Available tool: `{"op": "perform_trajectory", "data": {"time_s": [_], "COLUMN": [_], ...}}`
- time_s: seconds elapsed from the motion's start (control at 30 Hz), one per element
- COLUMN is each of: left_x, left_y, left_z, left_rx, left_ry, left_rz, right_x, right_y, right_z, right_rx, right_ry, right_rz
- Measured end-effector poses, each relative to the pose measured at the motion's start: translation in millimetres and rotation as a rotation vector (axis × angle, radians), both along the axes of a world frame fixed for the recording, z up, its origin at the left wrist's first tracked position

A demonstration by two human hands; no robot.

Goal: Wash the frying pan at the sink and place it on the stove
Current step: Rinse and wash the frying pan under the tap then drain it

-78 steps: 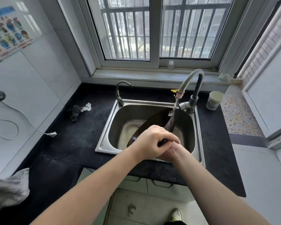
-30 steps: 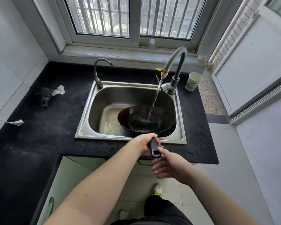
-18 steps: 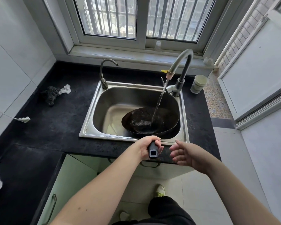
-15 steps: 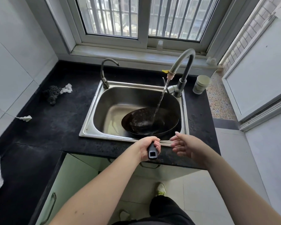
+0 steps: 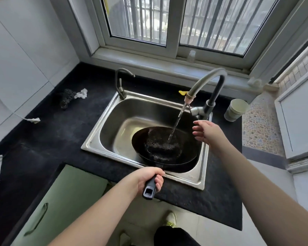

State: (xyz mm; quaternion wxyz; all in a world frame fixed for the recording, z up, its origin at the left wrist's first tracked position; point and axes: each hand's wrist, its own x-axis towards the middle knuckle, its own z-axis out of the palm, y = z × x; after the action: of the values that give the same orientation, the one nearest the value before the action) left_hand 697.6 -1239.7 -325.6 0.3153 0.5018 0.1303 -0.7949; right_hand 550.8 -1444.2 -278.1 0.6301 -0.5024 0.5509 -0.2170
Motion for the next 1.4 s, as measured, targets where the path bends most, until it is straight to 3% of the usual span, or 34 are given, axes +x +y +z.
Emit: {"op": "perform_trajectory", "data": {"time_s": [0.33, 0.53, 0.87, 1.13, 1.4], "left_x": [-7.7, -19.6, -19.0, -16.4, -15.7], "left_y": [-3.8, 0.2, -2.2, -1.8, -1.3], "left_z": [-8.0, -20.3, -17.9, -17.1, -18.2], "left_rx": [0.010, 0.018, 0.051, 0.065, 0.055], "left_ry": [-0.113, -0.150, -0.198, -0.180, -0.176], "left_rz": [-0.053, -0.008, -0.039, -0.033, -0.026], "right_x": [68.3, 88.6, 104.2, 92.0, 53.6], "right_y": [-98.3, -125.8, -139.8, -139.8, -123.1], "right_z": [-5.2, -3.6, -11.3, -33.1, -48.0], "right_rx": [-0.352, -0.382, -0.480, -0.501, -0.732], "right_ry": [0.242, 0.496, 0.640, 0.513, 0.344], "right_rz": [0.178, 0.343, 0.708, 0.493, 0.462]}}
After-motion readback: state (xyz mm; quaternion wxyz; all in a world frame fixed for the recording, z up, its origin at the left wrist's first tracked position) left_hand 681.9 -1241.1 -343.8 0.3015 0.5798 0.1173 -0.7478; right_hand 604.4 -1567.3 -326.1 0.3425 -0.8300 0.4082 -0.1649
